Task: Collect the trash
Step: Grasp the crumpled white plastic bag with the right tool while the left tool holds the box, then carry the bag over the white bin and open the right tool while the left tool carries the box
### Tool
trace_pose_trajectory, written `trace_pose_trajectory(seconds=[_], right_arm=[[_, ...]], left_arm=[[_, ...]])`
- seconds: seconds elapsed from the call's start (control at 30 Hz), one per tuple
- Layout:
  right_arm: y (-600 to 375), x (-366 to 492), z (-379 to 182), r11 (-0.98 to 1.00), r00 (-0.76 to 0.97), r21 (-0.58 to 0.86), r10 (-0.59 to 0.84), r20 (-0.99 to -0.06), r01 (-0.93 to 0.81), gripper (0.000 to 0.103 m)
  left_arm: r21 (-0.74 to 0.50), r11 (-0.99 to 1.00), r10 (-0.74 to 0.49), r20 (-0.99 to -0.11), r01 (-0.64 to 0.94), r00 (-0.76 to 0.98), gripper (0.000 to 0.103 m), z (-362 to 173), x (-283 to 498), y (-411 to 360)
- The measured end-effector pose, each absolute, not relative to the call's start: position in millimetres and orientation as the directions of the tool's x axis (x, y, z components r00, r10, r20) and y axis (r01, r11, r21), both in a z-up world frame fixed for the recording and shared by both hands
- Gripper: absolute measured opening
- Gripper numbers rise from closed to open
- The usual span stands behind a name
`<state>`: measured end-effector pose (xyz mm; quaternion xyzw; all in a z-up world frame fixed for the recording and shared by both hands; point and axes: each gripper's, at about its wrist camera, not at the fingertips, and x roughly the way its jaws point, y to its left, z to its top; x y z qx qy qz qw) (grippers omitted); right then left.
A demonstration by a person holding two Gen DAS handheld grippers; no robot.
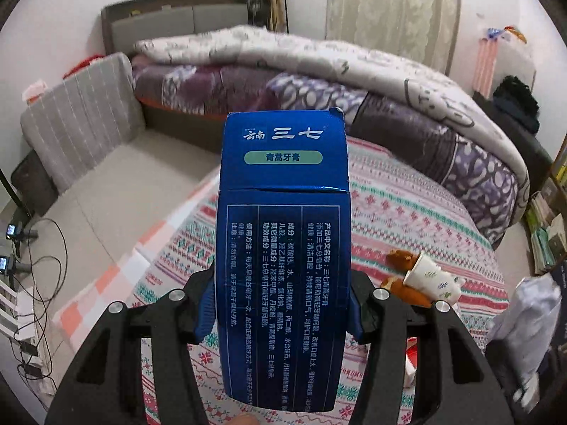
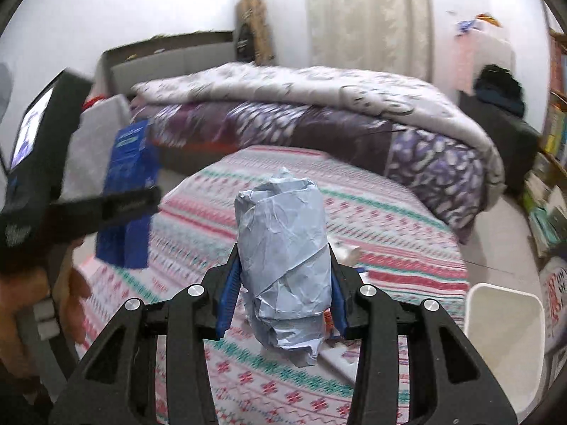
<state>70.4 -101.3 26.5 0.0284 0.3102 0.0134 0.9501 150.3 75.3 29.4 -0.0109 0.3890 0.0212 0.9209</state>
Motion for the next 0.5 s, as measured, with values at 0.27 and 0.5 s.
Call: trace_pose_trajectory(seconds=[0.27, 0.5], right_arm=[[-127.2, 59.0, 27.3, 0.989, 0.829, 0.071, -0.070, -0.555, 0.132, 0.041], [-149.2, 52.2, 31.3, 0.976, 0.825, 0.081, -0.125, -0.551, 0.202, 0.041]], left_arm=[[0.016, 0.998, 0.052, -0.627, -0.054, 0.777, 0.056, 45.1, 132.4, 53.2], [0.008, 1.000, 0.012, -0.612, -0.010, 0.791, 0.056, 49.6, 125.6, 27.7]])
